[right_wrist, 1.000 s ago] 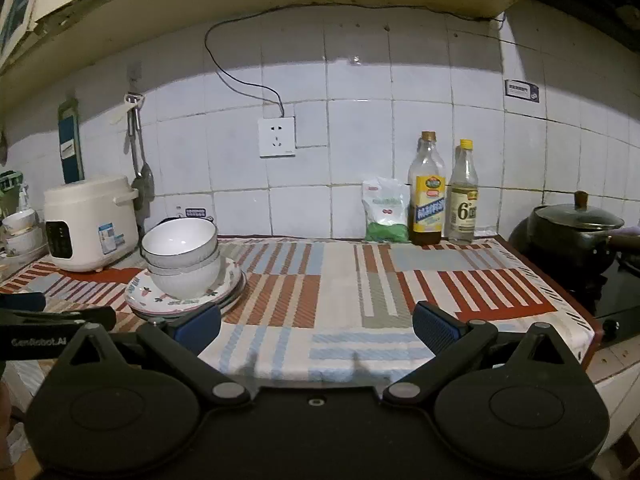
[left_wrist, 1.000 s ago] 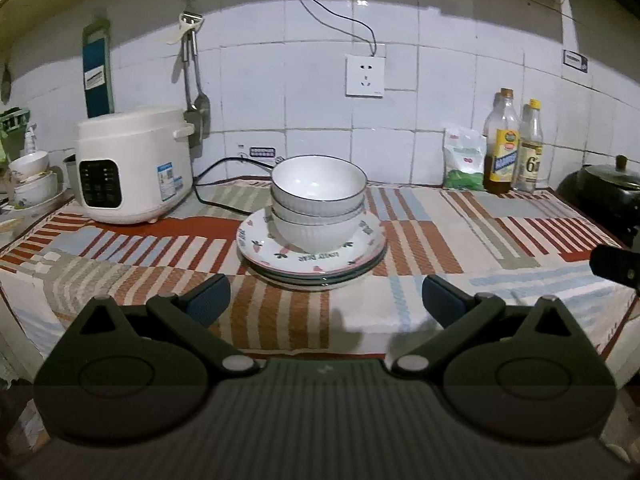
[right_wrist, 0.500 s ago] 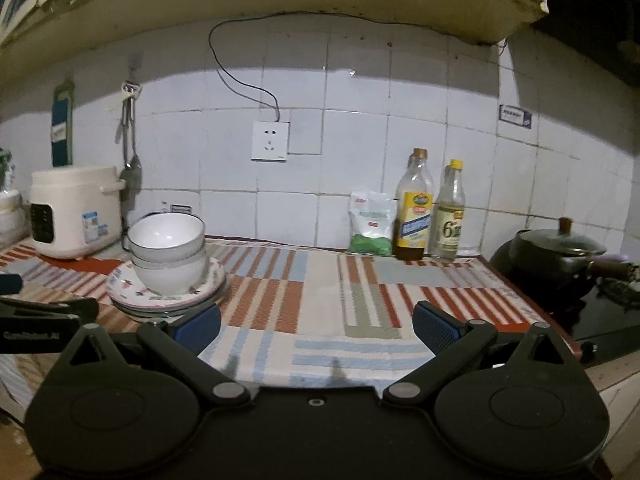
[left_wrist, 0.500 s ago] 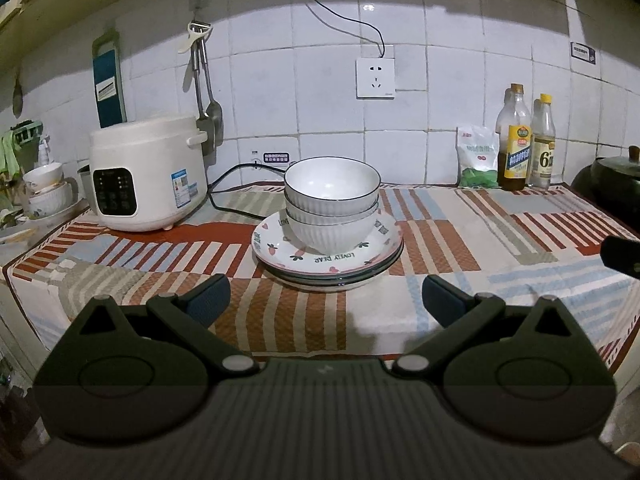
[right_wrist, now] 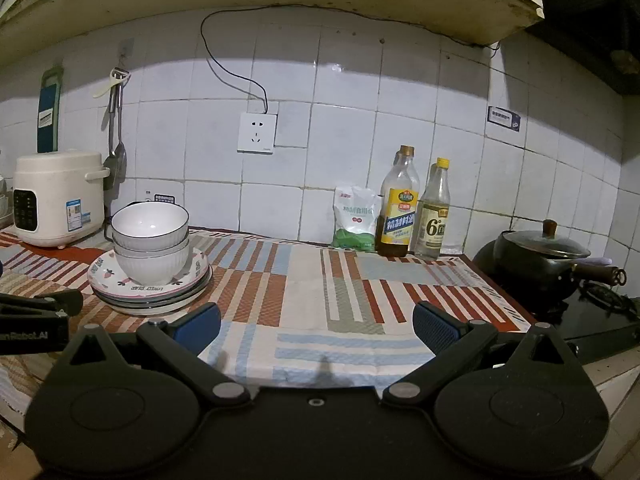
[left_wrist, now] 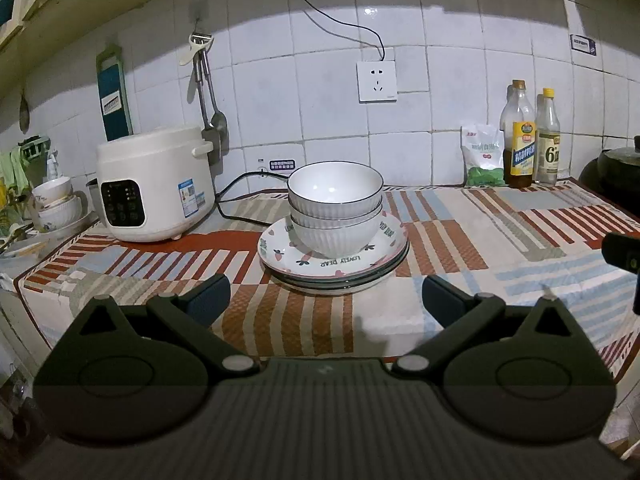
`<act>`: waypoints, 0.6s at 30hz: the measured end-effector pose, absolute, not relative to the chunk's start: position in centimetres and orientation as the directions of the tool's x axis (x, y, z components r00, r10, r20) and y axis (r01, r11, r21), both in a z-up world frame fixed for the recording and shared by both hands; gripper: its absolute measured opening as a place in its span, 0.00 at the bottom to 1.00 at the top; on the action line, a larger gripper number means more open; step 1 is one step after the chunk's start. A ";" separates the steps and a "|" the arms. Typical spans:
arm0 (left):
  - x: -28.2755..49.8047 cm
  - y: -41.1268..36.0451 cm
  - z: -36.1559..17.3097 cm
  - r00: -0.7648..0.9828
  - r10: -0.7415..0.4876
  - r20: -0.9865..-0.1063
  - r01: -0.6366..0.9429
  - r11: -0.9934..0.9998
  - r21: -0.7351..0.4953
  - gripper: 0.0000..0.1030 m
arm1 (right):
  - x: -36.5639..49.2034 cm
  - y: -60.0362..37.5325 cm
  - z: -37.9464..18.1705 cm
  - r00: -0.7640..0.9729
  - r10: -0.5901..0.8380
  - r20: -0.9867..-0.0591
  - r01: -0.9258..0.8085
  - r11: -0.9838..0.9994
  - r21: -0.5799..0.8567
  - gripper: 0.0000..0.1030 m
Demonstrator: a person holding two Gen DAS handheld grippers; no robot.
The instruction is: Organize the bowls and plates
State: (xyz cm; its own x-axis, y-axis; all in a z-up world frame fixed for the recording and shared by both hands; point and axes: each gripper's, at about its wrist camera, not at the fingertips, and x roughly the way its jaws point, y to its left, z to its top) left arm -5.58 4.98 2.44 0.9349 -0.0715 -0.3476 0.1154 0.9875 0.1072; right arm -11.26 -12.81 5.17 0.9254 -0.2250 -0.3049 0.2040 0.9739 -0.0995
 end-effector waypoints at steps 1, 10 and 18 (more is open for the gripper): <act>-5.6 5.0 2.4 0.934 -0.071 -0.350 0.116 0.987 0.107 1.00 | -11.3 -12.8 5.2 0.926 -0.224 -0.304 0.202 0.974 -0.100 1.00; -5.4 5.0 2.4 0.925 -0.086 -0.371 0.126 0.988 0.085 1.00 | -11.3 -12.7 5.1 0.922 -0.235 -0.307 0.210 0.971 -0.110 1.00; -5.5 5.1 2.4 0.921 -0.093 -0.378 0.130 0.989 0.073 1.00 | -11.3 -13.1 5.0 0.918 -0.247 -0.312 0.227 0.969 -0.101 1.00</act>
